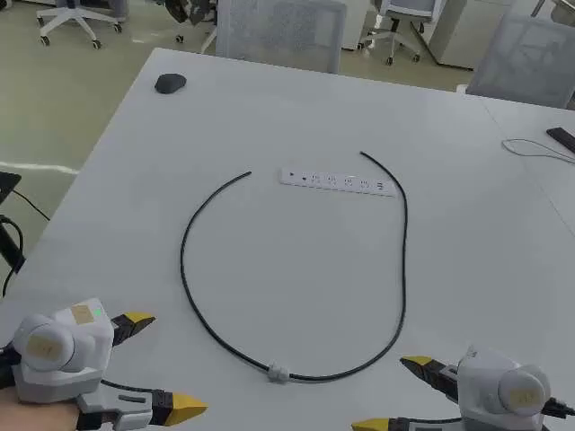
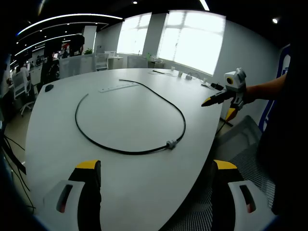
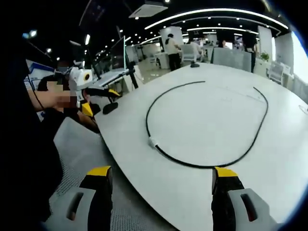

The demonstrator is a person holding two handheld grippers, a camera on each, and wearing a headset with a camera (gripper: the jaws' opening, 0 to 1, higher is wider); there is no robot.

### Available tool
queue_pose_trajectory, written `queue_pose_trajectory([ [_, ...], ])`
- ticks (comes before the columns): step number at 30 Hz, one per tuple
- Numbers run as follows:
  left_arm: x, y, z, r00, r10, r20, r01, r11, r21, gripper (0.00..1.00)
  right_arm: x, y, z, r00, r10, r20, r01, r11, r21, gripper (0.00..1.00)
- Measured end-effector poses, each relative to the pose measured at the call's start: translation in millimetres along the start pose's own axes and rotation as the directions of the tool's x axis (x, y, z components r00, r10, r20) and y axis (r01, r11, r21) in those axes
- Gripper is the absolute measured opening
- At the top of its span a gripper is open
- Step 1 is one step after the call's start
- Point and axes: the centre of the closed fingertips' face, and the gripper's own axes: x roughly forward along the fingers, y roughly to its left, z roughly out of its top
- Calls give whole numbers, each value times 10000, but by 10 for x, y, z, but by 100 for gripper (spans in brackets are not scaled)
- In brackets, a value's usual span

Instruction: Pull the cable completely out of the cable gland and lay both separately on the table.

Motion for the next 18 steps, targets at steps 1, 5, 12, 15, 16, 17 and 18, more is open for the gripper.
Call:
queue_pose_trajectory([
  [1, -4, 11, 13, 10000, 35, 39, -35, 10000, 10, 94, 9, -8, -1, 10000, 4, 5, -4, 10000, 15, 83],
  [5, -24, 54, 42, 9998, 155, 150, -154, 9998, -94, 94, 44, -19, -18, 9999, 83, -111, -83, 10000, 19, 82],
  [12, -11, 68, -4, 9998, 193, 6, -193, 9998, -83, 93, 79, -13, 9, 9997, 175, -173, -178, 9997, -159, 83],
  [15, -9, 59, -10, 9998, 209, 11, -209, 9997, -109, 93, 110, -19, 18, 9994, 248, -252, -254, 9994, -237, 82],
  [16, -8, 53, -9, 9998, 206, 9, -206, 9997, -104, 93, 121, -18, 21, 9992, 280, -280, -286, 9994, -209, 82],
  [17, -6, 47, -10, 9998, 204, -1, -204, 9998, -91, 93, 138, -10, 24, 9989, 351, -318, -357, 9992, -188, 81],
  [18, -6, 47, -13, 9998, 205, -14, -205, 9998, -88, 93, 150, -3, 30, 9987, 387, -330, -394, 9990, -224, 81],
])
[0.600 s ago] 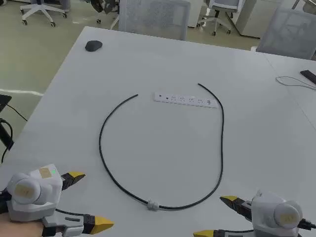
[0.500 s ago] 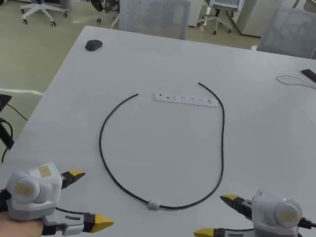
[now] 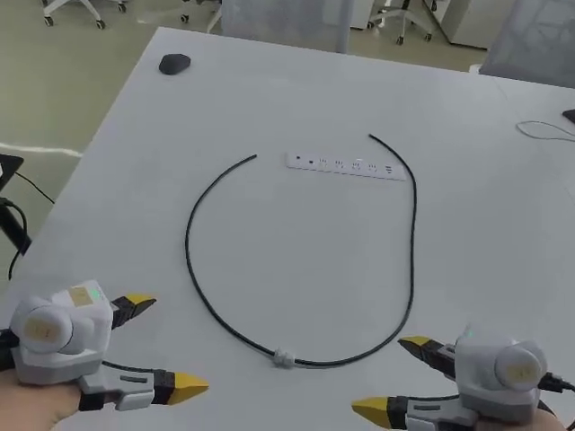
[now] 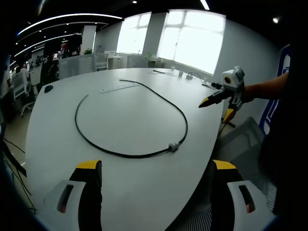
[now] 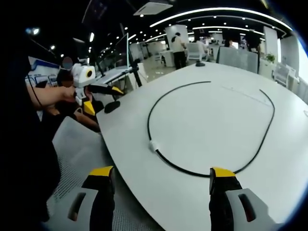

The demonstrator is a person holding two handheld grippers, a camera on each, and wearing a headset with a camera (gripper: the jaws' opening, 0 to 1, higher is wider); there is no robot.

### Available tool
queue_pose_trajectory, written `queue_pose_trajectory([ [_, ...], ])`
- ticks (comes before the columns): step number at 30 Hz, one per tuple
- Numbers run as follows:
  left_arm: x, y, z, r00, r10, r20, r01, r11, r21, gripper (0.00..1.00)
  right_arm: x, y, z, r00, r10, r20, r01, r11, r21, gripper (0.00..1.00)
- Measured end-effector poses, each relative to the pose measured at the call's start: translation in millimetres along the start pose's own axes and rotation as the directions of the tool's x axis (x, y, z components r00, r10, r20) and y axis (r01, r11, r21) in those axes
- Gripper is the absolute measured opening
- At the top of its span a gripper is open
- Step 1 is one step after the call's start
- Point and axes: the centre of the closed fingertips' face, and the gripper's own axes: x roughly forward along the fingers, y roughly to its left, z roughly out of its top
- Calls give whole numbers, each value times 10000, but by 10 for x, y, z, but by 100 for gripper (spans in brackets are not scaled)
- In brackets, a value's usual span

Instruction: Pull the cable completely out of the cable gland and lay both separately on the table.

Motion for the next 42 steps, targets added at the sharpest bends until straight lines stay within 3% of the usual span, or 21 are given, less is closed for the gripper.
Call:
queue_pose_trajectory([
  [11, 14, -57, -19, 10000, 30, -44, -30, 10000, -65, 93, 215, 34, 89, 9984, 347, -448, -375, 9973, -627, 77],
  [18, 65, -74, -75, 10000, -8, -97, 6, 9999, -170, 93, 379, 5, 195, 9970, 373, -675, -440, 9938, -1017, 70],
  [22, 88, -95, -76, 10000, -59, -49, 58, 9998, -181, 93, 484, 49, 249, 9942, 660, -854, -767, 9888, -1284, 69],
  [33, 133, -154, -233, 9998, -161, -131, 155, 9989, -433, 92, 772, 124, 124, 9723, 1029, -2098, -1430, 9721, -1859, 59],
  [37, 141, -208, -304, 9994, -233, -271, 223, 9990, -384, 91, 864, 125, 93, 9657, 1059, -2372, -1582, 9640, -2137, 54],
  [42, 136, -224, -311, 9994, -229, -246, 219, 9988, -427, 91, 946, 156, 116, 9616, 1185, -2475, -1769, 9572, -2291, 50],
])
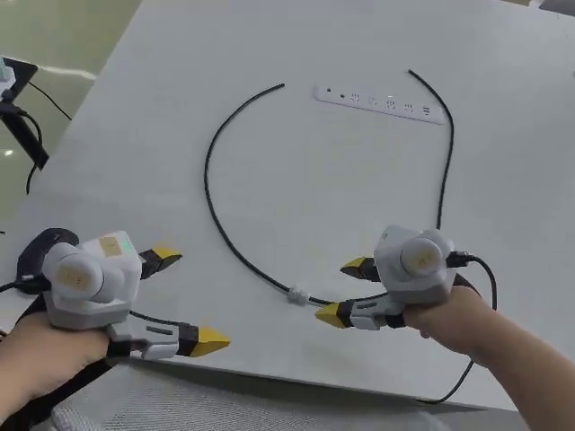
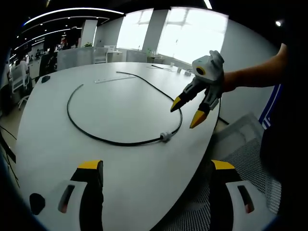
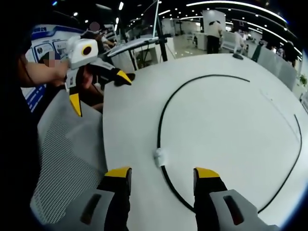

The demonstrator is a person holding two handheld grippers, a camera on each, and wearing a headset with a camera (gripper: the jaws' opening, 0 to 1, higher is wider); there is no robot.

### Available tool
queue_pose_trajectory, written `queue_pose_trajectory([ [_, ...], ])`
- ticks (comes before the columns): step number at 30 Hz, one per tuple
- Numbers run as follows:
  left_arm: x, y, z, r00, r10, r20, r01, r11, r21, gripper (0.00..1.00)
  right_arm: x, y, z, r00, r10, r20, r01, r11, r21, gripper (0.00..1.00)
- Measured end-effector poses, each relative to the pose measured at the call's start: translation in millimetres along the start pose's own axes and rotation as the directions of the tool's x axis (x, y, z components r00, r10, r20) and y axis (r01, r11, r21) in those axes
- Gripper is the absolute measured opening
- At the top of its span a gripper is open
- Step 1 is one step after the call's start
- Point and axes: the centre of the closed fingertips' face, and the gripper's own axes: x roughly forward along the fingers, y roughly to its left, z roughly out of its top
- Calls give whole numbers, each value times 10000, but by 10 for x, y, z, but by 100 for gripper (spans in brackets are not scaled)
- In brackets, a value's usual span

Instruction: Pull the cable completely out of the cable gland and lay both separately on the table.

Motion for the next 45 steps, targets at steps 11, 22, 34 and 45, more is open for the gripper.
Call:
queue_pose_trajectory([
  [11, -1, -23, -39, 9999, 105, -60, -105, 9999, 123, 90, 194, 13, -45, 9970, 283, -715, -321, 9981, -529, 38],
  [22, 43, -55, -89, 9997, 102, -238, -100, 9999, 101, 89, 366, 41, -69, 9892, 685, -1297, -805, 9927, -897, 28],
  [34, -15, 4, -162, 9990, 290, -326, -292, 9995, -78, 86, 517, 38, -95, 9795, 945, -1777, -1159, 9866, -1145, 21],
  [45, -40, 12, -170, 9992, 344, -210, -348, 9992, -207, 84, 552, 28, -137, 9736, 1028, -2038, -1277, 9853, -1130, 10],
])
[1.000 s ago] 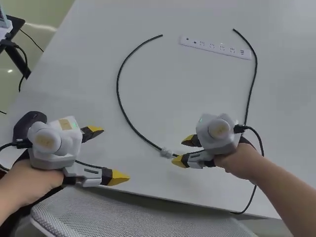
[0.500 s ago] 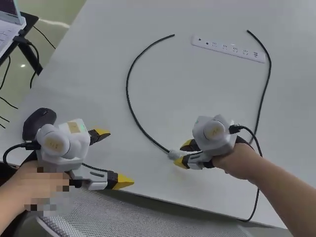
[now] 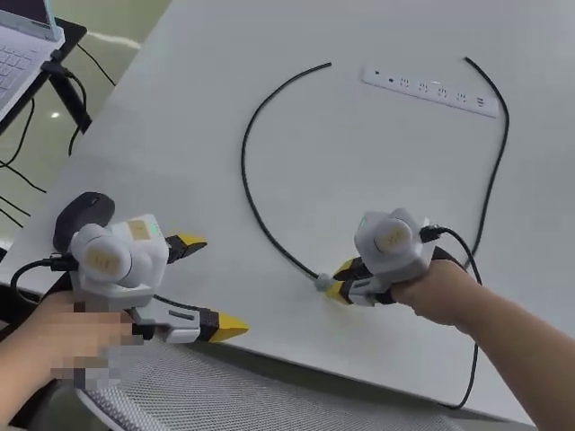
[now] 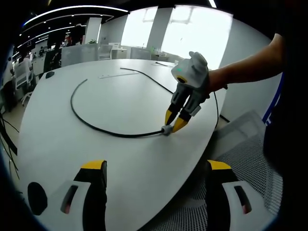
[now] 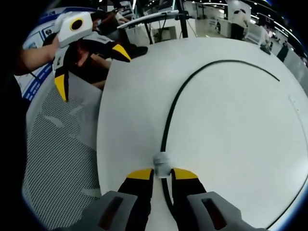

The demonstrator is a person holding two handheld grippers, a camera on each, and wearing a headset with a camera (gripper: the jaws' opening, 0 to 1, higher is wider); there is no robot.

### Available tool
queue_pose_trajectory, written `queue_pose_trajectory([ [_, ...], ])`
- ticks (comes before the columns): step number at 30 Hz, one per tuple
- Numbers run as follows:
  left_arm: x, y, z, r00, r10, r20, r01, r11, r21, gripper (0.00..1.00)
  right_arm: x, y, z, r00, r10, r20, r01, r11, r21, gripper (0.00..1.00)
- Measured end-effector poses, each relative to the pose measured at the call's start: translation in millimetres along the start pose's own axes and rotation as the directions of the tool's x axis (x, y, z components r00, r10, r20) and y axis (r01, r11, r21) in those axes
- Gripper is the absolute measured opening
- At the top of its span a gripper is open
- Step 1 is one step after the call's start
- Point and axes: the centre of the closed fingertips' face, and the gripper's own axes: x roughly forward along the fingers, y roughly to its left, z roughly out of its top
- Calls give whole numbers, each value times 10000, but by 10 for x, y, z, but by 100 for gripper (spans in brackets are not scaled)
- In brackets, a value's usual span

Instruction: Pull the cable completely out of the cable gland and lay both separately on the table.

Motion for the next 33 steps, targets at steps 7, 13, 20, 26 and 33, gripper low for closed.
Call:
queue_pose_trajectory([
  [7, -15, -13, -21, 10000, -27, -40, 27, 10000, -9, 83, 9, 5, -4, 9999, -70, -79, 69, 9999, -75, 9],
  [13, -28, -24, -34, 10000, 1, -28, -1, 10000, 11, 84, 4, -12, -4, 9997, -236, -52, 236, 9997, 65, 8],
  [20, -41, -31, -2, 10000, -52, 14, 52, 9999, 108, 83, -64, 48, 39, 9998, -182, -5, 182, 9997, 136, 7],
  [26, -32, -61, 154, 9995, -172, 254, 165, 9995, 276, 82, -190, 117, 121, 9997, -120, 192, 113, 9993, 351, 7],
  [33, 5, -129, 372, 9979, -461, 453, 430, 9967, 689, 82, -365, 282, 199, 9997, 41, 245, -42, 10000, 10, 7],
])
